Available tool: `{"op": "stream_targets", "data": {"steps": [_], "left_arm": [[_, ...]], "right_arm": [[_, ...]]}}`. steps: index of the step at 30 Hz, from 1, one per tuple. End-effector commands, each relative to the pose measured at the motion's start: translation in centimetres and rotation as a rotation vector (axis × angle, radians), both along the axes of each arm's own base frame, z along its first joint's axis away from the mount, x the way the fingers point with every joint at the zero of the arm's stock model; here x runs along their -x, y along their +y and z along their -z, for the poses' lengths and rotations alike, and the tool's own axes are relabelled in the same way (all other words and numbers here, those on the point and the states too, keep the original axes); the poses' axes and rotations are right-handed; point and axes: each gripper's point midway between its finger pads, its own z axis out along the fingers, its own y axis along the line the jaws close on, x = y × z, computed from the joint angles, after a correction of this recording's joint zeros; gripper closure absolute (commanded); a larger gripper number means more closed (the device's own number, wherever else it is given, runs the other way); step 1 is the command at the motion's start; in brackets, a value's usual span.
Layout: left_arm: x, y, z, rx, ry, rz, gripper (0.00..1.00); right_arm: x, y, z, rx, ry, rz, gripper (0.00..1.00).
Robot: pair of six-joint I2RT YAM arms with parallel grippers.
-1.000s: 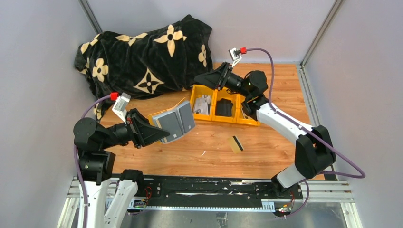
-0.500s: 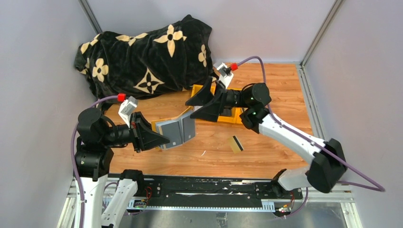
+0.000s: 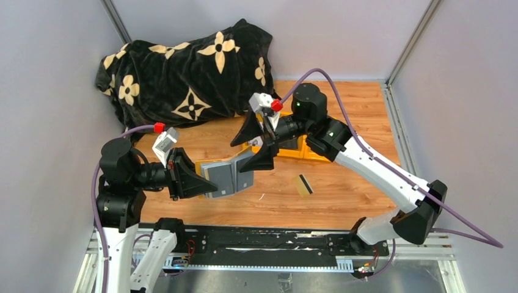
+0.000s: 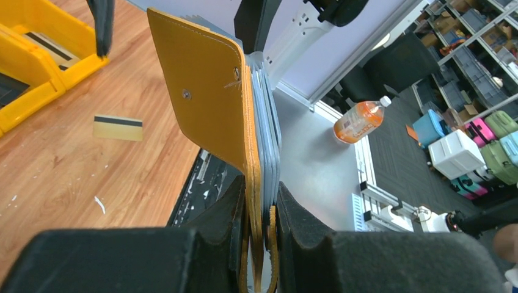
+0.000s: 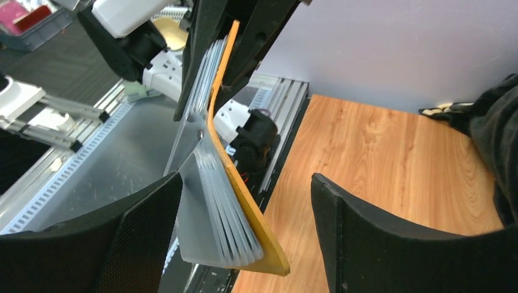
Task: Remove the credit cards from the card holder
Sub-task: Remove the credit card from the card holder.
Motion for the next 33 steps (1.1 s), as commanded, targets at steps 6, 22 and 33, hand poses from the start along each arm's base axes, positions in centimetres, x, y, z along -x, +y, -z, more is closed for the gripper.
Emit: {"op": "stream_targets", "data": {"steps": [6, 22, 33], "left_arm": [[0.2, 0.0, -1.6, 0.008, -0.129, 0.011, 1.00], [-2.8, 2.4, 0.6, -0.197, -0.457, -0.298, 0.57], [-2.7, 2.6, 0.6, -0.204, -0.483, -0.305, 0.61]], "right_arm": [[3.2, -1.3, 1.2, 0.076, -0.024, -0.152, 0.56], [-0.7, -1.2, -0.1, 0.026, -0.060, 0.209, 1.00], [0.8, -0.9, -0.9, 0.026, -0.046, 0.155, 1.00]]}}
